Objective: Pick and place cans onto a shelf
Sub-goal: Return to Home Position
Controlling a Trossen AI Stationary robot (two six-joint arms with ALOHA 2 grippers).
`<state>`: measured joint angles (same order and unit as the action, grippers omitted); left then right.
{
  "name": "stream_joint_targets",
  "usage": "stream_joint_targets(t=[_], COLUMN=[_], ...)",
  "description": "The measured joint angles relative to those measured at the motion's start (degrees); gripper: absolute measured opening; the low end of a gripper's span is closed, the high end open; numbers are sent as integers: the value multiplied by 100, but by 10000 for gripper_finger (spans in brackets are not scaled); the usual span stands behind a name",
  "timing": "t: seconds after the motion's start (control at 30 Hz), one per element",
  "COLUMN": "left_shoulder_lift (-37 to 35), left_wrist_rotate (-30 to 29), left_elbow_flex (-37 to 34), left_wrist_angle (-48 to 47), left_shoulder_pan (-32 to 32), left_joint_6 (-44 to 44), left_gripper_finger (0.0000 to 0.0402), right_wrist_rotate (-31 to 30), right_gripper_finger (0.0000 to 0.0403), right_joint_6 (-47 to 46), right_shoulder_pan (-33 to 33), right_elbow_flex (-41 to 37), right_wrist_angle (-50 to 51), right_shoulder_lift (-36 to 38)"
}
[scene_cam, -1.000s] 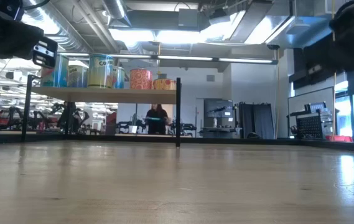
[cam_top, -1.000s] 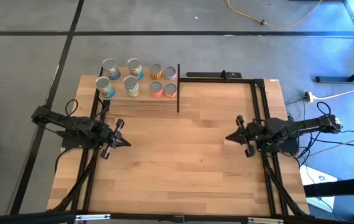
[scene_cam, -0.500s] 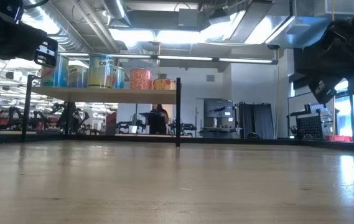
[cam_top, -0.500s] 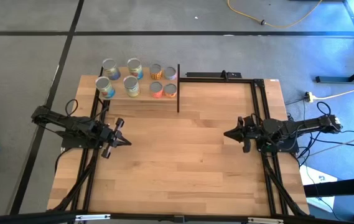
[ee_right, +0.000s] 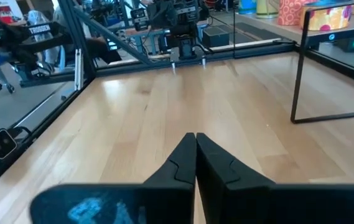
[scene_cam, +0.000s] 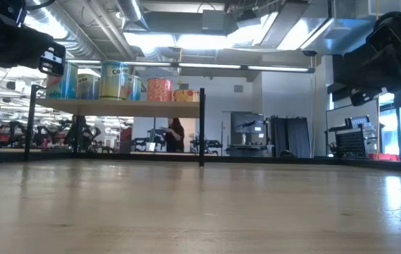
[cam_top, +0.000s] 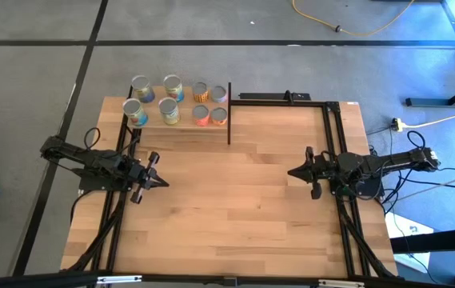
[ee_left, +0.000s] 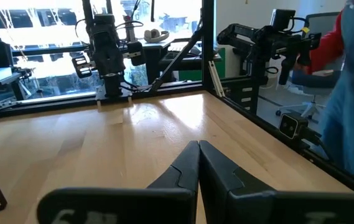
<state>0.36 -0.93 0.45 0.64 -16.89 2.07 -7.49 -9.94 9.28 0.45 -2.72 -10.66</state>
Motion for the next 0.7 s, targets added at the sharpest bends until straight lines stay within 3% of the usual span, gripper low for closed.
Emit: stream_joint_targets(t=[0.7], left_shoulder_lift=[0], left_wrist_rotate=[-2], left_elbow_flex=[-2], left_wrist_angle=[2], left_shoulder_pan=[-2], left_joint_6=[-4], left_gripper_finger=[0], right_wrist_rotate=[-1], right_gripper_finger=[8], right_joint_6=[-14], right_shoulder_pan=[0], right_elbow_flex=[0], right_wrist_angle=[0], right_shoulder_lift=[0])
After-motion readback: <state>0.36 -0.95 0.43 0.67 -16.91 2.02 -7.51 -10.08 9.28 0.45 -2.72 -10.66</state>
